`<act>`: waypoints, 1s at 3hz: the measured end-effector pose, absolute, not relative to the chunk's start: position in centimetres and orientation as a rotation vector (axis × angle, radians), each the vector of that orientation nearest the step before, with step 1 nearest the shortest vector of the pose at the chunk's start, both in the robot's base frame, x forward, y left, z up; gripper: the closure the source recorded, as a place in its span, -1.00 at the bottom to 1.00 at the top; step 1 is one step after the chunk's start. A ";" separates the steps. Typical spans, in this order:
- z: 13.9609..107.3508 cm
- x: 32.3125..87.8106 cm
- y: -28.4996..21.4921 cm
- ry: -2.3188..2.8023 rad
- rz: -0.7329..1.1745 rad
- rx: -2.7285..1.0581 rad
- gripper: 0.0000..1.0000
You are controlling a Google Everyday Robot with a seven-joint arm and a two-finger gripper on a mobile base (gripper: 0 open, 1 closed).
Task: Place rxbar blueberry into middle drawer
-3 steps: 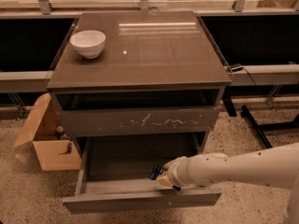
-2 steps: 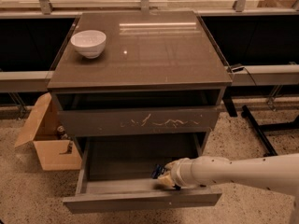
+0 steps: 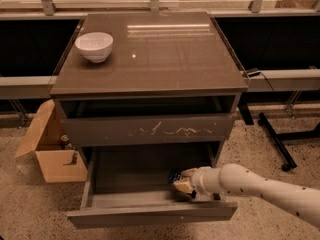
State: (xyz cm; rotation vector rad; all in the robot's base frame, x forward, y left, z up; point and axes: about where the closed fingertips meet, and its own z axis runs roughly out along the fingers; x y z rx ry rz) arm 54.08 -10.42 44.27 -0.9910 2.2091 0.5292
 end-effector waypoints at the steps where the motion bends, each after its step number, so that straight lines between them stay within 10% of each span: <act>1: 44.3 55.3 -10.9 2.173 0.582 -0.958 -0.78; 3: 45.0 56.8 -11.6 2.093 0.675 -0.919 -1.00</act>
Offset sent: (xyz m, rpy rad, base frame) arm 0.0336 -0.0162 0.0091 0.1550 -0.0477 -0.0009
